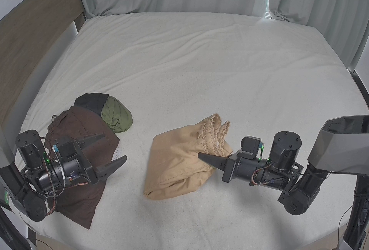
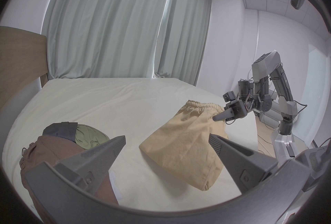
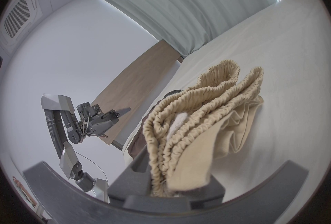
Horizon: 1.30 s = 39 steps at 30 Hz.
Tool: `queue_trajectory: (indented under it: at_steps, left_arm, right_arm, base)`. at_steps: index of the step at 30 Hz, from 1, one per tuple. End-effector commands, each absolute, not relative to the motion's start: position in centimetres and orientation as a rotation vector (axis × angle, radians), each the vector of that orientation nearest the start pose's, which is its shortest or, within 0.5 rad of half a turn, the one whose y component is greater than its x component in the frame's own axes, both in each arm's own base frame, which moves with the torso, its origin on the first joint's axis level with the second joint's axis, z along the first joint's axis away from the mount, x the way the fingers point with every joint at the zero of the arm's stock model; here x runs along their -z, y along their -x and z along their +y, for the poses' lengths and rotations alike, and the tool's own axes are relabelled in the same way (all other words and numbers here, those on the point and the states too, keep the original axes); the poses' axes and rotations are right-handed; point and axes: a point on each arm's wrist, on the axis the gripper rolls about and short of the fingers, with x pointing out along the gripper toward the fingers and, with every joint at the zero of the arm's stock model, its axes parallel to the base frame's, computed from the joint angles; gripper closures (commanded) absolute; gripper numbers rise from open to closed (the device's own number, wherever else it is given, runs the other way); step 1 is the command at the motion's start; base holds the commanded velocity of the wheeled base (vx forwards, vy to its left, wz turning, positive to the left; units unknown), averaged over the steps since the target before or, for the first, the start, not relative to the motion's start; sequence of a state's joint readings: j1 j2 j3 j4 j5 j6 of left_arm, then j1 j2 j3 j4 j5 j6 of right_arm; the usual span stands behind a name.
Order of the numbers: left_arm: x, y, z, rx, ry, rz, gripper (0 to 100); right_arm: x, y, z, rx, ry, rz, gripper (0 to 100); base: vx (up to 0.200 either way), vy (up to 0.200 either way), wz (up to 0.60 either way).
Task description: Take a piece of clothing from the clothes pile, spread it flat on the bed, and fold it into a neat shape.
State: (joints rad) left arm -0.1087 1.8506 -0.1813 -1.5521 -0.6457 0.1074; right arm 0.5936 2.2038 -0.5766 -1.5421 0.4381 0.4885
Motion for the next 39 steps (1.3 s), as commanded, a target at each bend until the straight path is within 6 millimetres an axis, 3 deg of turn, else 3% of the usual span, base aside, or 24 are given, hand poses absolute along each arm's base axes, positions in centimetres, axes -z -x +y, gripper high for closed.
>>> queue_trajectory:
  at_steps: [1, 15, 24, 39]
  left_arm:
    - [-9.6, -23.6, -3.9, 0.759, -0.07, 0.075, 0]
    - [-10.1, -23.3, -3.9, 0.772, -0.074, 0.053, 0]
    - [-10.0, -23.3, -3.9, 0.774, -0.074, 0.057, 0]
    - [-9.7, -23.2, -4.3, 0.79, -0.07, 0.073, 0]
  right_arm:
    - [-6.7, -28.0, 20.2, -1.016, -0.44, 0.295, 100]
    - [-8.6, -29.7, 20.7, -1.066, -0.445, 0.198, 100]
    - [-9.8, -31.8, 20.6, -1.08, -0.479, 0.14, 100]
    - [-9.9, -36.2, 21.2, -1.089, -0.52, 0.116, 100]
  base:
    - [0.0, 0.0, 0.0]
    - [0.0, 0.0, 0.0]
    - [0.0, 0.0, 0.0]
    - [0.0, 0.0, 0.0]
